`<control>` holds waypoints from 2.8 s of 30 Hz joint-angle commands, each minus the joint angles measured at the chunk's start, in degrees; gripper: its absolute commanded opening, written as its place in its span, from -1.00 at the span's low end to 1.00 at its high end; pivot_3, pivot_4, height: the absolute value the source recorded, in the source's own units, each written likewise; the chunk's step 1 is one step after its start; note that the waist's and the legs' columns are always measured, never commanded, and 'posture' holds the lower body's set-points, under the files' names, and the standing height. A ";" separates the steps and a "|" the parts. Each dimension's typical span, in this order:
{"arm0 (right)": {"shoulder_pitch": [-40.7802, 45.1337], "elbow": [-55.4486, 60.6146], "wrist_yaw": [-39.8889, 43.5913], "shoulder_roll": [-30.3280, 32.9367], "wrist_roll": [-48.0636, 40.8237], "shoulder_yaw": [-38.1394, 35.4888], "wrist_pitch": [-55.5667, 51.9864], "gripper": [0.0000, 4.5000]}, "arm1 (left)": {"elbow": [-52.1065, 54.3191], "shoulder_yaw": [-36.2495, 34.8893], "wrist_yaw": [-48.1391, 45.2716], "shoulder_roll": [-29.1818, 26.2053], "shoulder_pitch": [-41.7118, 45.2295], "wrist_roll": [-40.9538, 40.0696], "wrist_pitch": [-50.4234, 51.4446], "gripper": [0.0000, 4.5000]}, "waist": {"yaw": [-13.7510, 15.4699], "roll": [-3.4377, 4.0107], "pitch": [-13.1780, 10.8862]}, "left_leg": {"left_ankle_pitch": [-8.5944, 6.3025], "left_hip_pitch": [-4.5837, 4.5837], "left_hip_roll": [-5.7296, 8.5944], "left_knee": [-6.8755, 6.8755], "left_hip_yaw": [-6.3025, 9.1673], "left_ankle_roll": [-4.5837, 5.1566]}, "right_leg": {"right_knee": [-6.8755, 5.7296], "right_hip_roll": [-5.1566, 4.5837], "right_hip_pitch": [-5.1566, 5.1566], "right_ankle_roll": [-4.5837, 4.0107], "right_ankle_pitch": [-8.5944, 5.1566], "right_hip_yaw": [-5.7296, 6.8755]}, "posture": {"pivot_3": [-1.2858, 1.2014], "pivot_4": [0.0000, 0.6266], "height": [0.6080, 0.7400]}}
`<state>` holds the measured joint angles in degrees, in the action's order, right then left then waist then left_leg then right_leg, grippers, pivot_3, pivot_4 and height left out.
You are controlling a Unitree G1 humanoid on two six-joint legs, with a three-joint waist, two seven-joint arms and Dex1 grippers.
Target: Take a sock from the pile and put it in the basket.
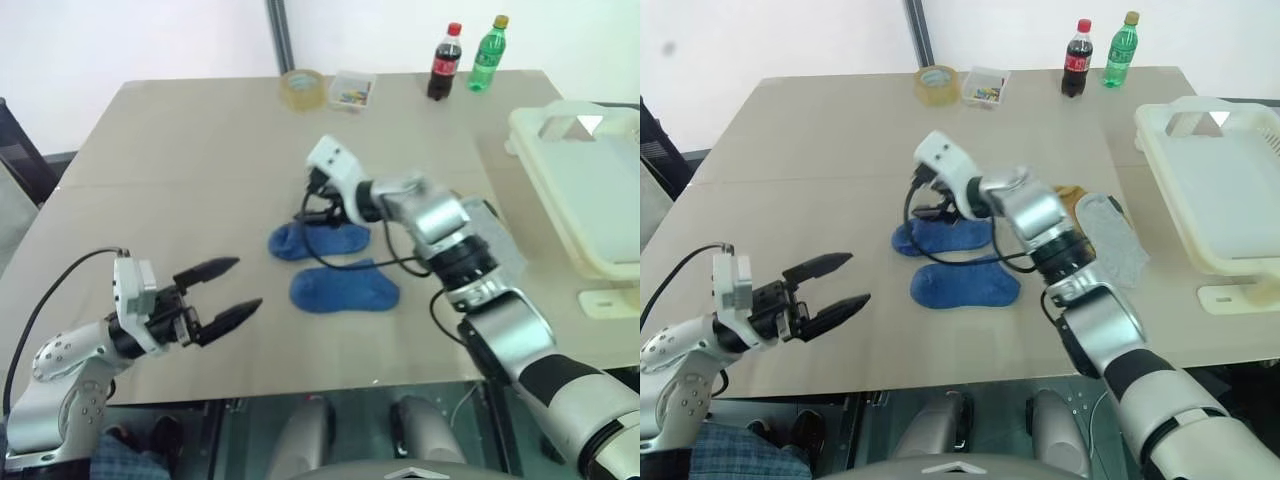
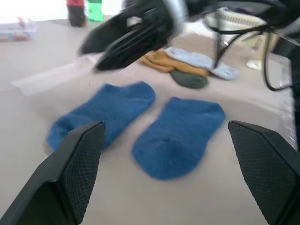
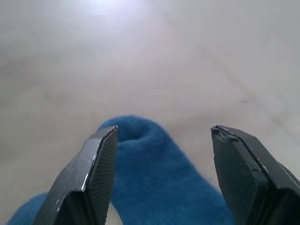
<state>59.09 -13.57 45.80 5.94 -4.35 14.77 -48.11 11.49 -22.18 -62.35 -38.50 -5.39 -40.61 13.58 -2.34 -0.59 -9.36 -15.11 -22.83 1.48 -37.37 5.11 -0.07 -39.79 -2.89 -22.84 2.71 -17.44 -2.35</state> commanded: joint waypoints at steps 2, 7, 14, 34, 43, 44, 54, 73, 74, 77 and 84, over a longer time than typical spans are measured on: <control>-6.40 12.10 -1.61 5.50 -2.11 -1.71 -8.40 0.43 | -7.34 1.33 4.62 -0.49 6.58 4.64 -0.16 1.00 | -0.08 -0.03 0.02 | 0.00 0.01 0.01 -0.02 -0.01 0.01 | -0.01 0.01 0.01 0.00 0.00 0.00 | 0.03 -0.52 1.00; -14.74 15.18 -5.38 3.78 -9.60 -11.67 -21.58 0.43 | -18.17 6.82 11.77 0.59 17.19 9.97 6.74 1.00 | -0.31 -0.04 0.02 | 0.00 0.00 0.04 -0.04 -0.02 0.02 | -0.06 0.06 0.01 0.01 0.00 -0.02 | 0.03 -0.52 1.00; -15.33 8.39 -13.49 -1.97 -12.59 -18.89 -23.67 0.43 | -33.13 12.71 15.64 2.85 30.73 15.66 12.26 1.00 | -1.35 -0.07 0.04 | 0.03 0.02 0.04 -0.06 -0.08 -0.02 | -0.14 0.15 -0.02 0.02 0.01 -0.08 | 0.03 -0.52 1.00; -12.16 1.29 -19.89 -5.32 -16.72 -21.00 -21.57 -0.98 | -30.33 21.86 10.83 0.12 32.31 19.81 32.34 1.00 | -1.63 0.23 0.35 | 0.13 0.07 0.21 -0.06 -0.09 -0.16 | -0.16 0.00 0.01 0.02 0.01 -0.14 | 0.03 -0.52 1.00; -11.48 -0.32 -20.22 -5.38 -17.20 -20.33 -19.64 -1.00 | -27.92 23.67 11.96 -0.97 31.28 20.23 40.76 0.47 | -1.81 0.88 0.93 | 0.03 0.21 0.19 -0.05 -0.15 0.00 | -0.18 0.14 0.09 0.02 0.01 -0.22 | 0.03 -0.52 1.00; -11.45 -0.38 -20.18 -5.30 -17.25 -20.19 -19.46 -1.00 | -28.08 23.49 12.27 -0.86 31.23 20.31 40.97 0.24 | -1.79 0.92 0.98 | 0.03 0.22 0.19 -0.05 -0.16 0.00 | -0.17 0.15 0.10 0.03 0.00 -0.22 | 0.03 -0.52 1.00; -11.45 -0.08 -20.19 -4.72 -17.74 -19.81 -18.89 -1.00 | -29.36 20.61 13.11 0.31 31.16 19.95 39.07 -0.98 | -1.63 0.93 1.05 | 0.03 0.28 0.20 -0.05 -0.12 0.00 | -0.16 0.15 0.19 0.03 0.00 -0.19 | 0.03 -0.52 1.00; -36.06 49.74 -37.74 0.82 -47.90 -36.88 -44.39 -1.00 | 17.78 -2.74 24.35 6.67 5.03 -10.42 48.03 -0.98 | -1.30 0.46 0.87 | 0.04 -0.31 0.11 -0.05 0.03 0.02 | -0.13 -0.15 -0.27 0.02 0.01 -0.23 | 0.03 -0.52 1.00; -37.63 49.92 -39.54 0.54 -49.20 -36.60 -44.39 -1.00 | 18.76 -0.76 24.45 5.91 3.12 -8.12 46.42 -0.98 | -1.39 0.46 0.87 | 0.04 -0.17 0.11 -0.04 0.01 0.02 | -0.11 -0.15 -0.13 0.03 0.01 -0.23 | 0.03 -0.52 1.00; -41.36 49.64 -44.17 0.04 -52.95 -34.73 -44.39 -1.00 | 18.87 1.82 27.21 6.22 1.51 -5.92 44.97 -0.98 | -1.14 0.45 0.84 | 0.03 0.27 0.07 0.03 -0.03 0.03 | -0.03 -0.05 0.28 0.02 -0.01 -0.24 | 0.03 -0.52 1.00; -41.06 46.37 -50.57 0.78 -58.01 -32.86 -44.39 -1.00 | 18.03 3.30 29.31 6.47 1.62 -4.90 42.22 -0.98 | -0.57 0.42 0.83 | 0.03 0.24 0.03 -0.03 -0.09 0.03 | -0.04 0.18 0.27 0.02 -0.01 -0.12 | 0.03 -0.52 1.00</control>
<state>16.82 32.53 -3.49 6.51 -60.32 -18.18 -92.13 28.79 -19.00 -33.38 -31.62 -4.22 -46.12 57.59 -2.90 -0.17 -8.53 -15.08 -22.60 1.50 -37.40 5.01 -0.04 -39.82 -2.71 -22.58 2.73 -17.45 -2.48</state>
